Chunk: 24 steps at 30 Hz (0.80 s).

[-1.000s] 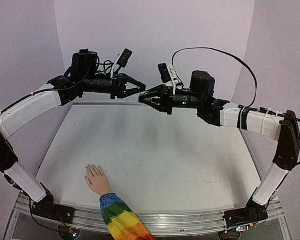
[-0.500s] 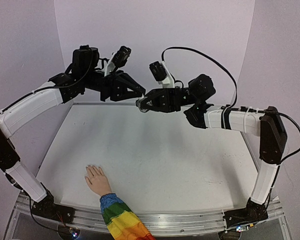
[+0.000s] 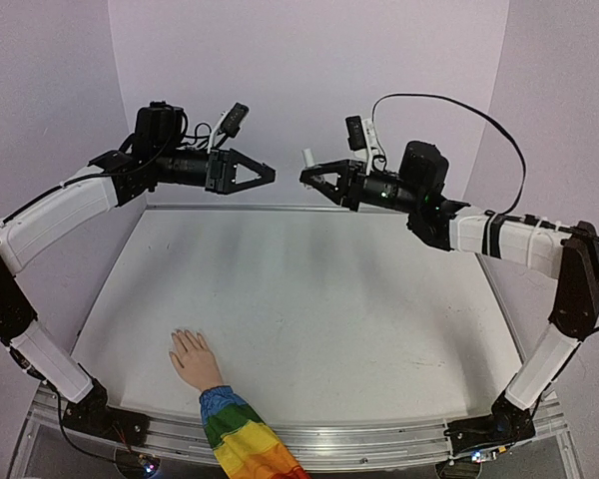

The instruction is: Paint the nails

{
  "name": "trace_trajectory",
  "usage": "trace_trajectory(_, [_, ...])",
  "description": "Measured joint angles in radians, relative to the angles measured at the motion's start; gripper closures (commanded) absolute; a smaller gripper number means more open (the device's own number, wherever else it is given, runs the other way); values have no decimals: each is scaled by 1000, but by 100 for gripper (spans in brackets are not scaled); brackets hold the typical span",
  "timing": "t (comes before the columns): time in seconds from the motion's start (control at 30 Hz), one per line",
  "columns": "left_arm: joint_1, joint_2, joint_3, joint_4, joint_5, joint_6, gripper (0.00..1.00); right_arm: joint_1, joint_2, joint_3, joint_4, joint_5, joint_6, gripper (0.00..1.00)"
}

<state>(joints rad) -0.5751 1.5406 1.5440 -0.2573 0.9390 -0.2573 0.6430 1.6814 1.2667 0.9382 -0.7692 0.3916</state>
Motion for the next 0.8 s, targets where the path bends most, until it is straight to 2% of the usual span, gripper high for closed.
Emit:
trace_trajectory(0.17, [-11,0,0,-6,-159,-138,26,79,-70,0,-182,378,-225,100])
trace_trajectory(0.3, [-41,-3,0,-5,-291,-172,26,169,-68,1,-270,648,-360,100])
trace_trajectory(0.37, [-68,-3,0,-4,-337,-179,30,201,-64,1,-291,751,-415,100])
trace_trajectory(0.53, [-120,-2,11,-4,-406,-190,39,270,-50,18,-301,887,-507,100])
trace_trajectory(0.67, [-125,1,24,-3,-438,-190,43,301,-31,48,-304,946,-563,100])
trace_trajectory(0.8, [-127,4,34,-2,-462,-190,53,320,-21,56,-308,975,-597,100])
